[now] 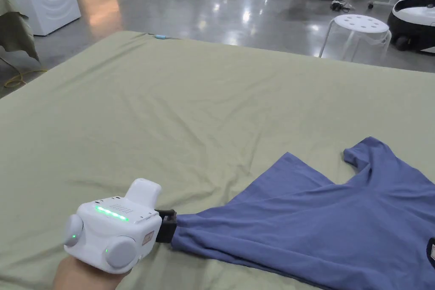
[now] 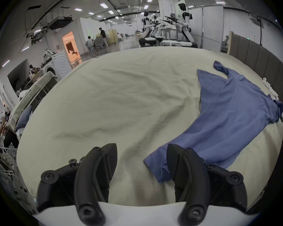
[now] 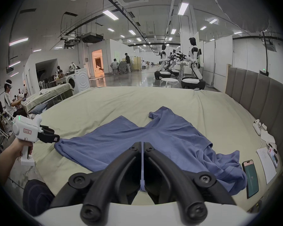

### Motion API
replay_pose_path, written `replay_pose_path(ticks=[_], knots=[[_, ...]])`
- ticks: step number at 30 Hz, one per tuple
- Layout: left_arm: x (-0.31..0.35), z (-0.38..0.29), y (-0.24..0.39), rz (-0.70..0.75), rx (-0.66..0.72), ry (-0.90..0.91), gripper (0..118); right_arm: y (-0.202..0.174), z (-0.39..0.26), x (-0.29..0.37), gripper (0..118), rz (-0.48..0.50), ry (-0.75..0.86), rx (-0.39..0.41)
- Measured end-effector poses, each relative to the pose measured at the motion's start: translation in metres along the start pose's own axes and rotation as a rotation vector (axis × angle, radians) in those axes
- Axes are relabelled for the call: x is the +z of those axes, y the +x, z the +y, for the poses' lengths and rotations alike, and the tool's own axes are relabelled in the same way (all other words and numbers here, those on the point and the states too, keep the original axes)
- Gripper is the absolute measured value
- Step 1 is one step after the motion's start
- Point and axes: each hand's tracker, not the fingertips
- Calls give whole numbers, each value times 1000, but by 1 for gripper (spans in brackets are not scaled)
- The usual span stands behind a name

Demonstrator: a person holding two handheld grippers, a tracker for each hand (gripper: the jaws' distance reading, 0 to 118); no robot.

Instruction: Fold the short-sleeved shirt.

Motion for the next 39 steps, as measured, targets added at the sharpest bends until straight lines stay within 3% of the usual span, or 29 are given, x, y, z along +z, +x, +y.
replay_pose_path(ticks=[7, 8, 10, 12, 21, 29, 39], knots=[[3, -11, 24, -19, -135, 1, 62, -3, -4, -13, 4, 6, -33, -5], [3, -12, 27, -25, -154, 5, 60, -4, -4, -14, 4, 9, -35, -6], [1, -14, 30, -46, -178, -6, 43, -6, -4, -15, 4, 16, -36, -11], [-6, -16, 25, -96, -142, -26, 36, -6, -4, -16, 4, 24, -36, -17], [-11, -17, -2, -207, 60, -66, 36, -3, -4, -13, 4, 36, -35, -43], [0, -24, 12, -177, 57, -23, 9, 7, -2, -9, 4, 29, -32, -64], [46, -11, 10, -178, 148, 183, 8, 32, 13, -22, 4, -4, -36, -73]])
